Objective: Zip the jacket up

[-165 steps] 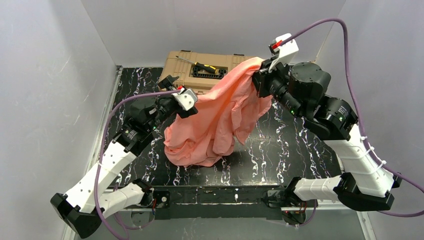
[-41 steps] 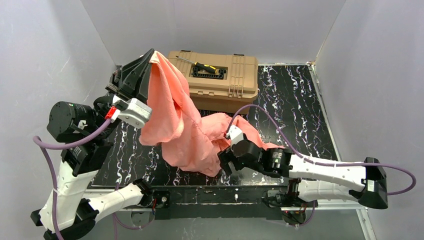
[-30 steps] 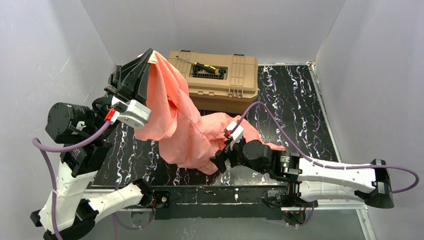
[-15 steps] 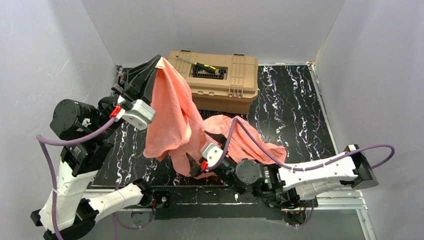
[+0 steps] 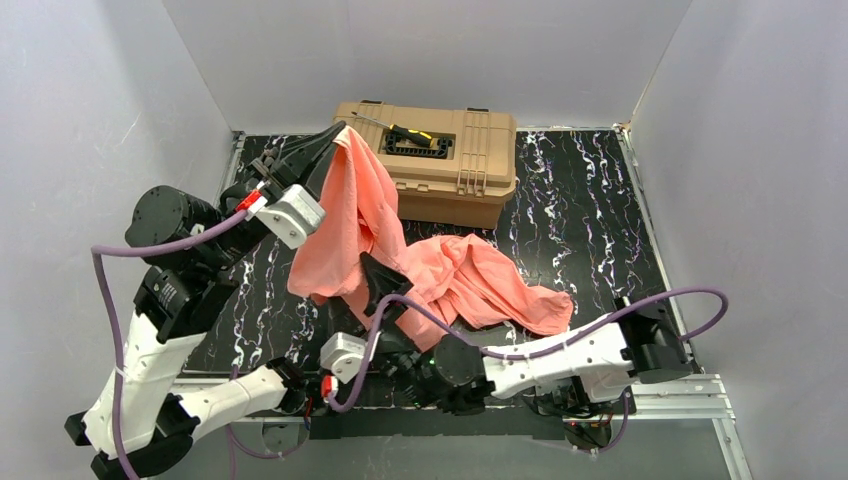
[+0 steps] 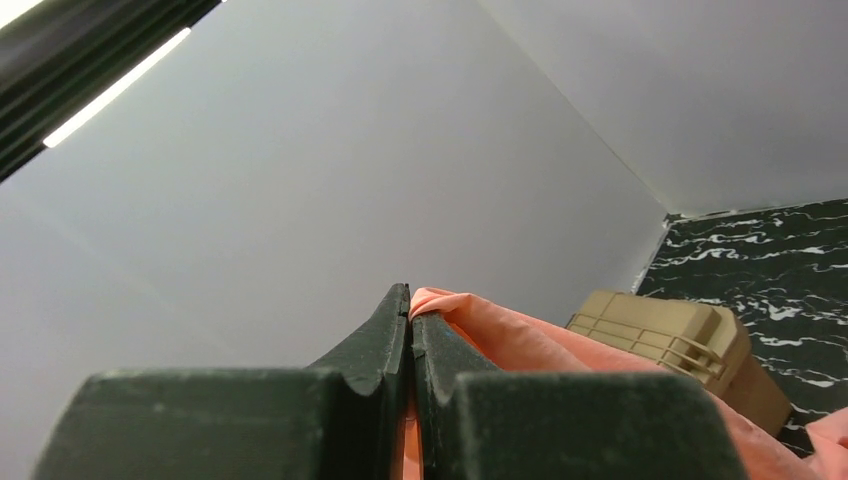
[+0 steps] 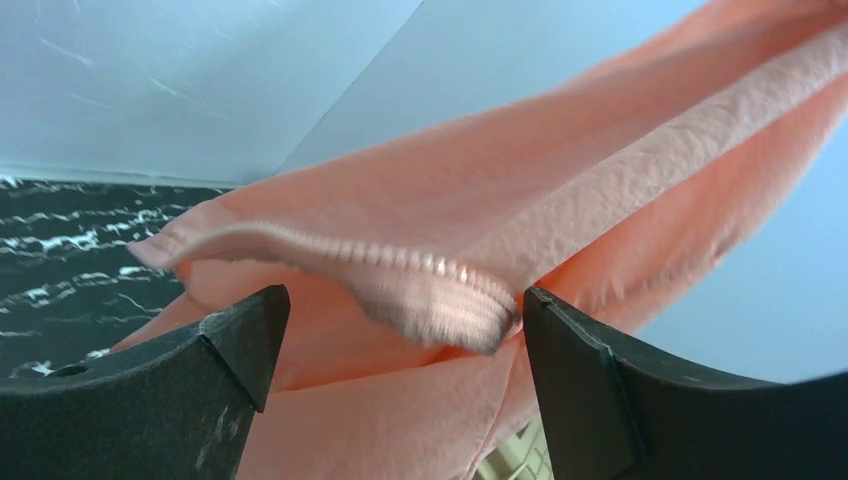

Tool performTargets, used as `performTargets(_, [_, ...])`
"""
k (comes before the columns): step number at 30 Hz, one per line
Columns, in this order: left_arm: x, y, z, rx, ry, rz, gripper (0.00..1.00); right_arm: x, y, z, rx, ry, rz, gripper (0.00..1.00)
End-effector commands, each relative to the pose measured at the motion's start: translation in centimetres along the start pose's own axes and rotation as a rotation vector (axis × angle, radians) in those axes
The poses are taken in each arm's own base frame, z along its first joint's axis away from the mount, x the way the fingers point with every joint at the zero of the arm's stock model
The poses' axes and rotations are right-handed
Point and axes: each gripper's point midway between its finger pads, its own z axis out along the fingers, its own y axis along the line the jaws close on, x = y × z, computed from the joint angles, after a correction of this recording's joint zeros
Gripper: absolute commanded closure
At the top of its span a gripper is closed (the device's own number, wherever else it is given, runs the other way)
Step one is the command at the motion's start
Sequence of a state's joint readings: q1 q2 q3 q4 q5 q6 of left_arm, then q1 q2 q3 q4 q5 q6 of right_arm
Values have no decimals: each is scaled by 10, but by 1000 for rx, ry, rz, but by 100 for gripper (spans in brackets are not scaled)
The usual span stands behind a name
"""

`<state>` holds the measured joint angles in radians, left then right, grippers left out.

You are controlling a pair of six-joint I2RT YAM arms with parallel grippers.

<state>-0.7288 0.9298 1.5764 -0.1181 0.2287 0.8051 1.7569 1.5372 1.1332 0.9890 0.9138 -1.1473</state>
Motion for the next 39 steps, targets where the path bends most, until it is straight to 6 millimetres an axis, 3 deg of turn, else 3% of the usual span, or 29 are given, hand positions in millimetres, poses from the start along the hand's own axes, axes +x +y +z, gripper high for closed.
performTargets(1, [-3,-3,2,6,-9,-72,100,-24,-46,17,119,-53,-14,14])
performTargets(2, [-2,-3,1,8,-4,-89,100,-25,-47,23,90,-53,-13,25])
performTargets(3, [-2,-3,1,9,3,-104,100,-25,-52,30,64,-48,12,49])
performTargets(5, [1,-7,1,23,27,-147,100,-25,-67,42,25,-38,66,88])
performTargets(6, [4,-8,1,23,42,-166,89,-26,-78,45,21,-42,95,99])
performTargets(8, [8,-8,0,12,70,-196,58,-21,-100,50,34,-25,136,99])
performTargets(11, [15,-3,-5,-34,110,-244,32,-9,-132,58,70,46,179,99])
performTargets(17, [27,-28,-24,11,155,-325,19,22,-182,63,162,137,269,99])
performTargets(19, [29,-39,-29,41,162,-354,3,25,-186,62,157,134,290,99])
performTargets(25, [12,-71,-27,205,83,-451,2,25,-185,60,136,146,311,99])
performTargets(36, [53,-93,17,206,113,-425,2,9,-168,61,14,126,453,99])
performTargets(39, [66,-99,20,229,157,-383,20,9,-159,63,-10,129,488,99])
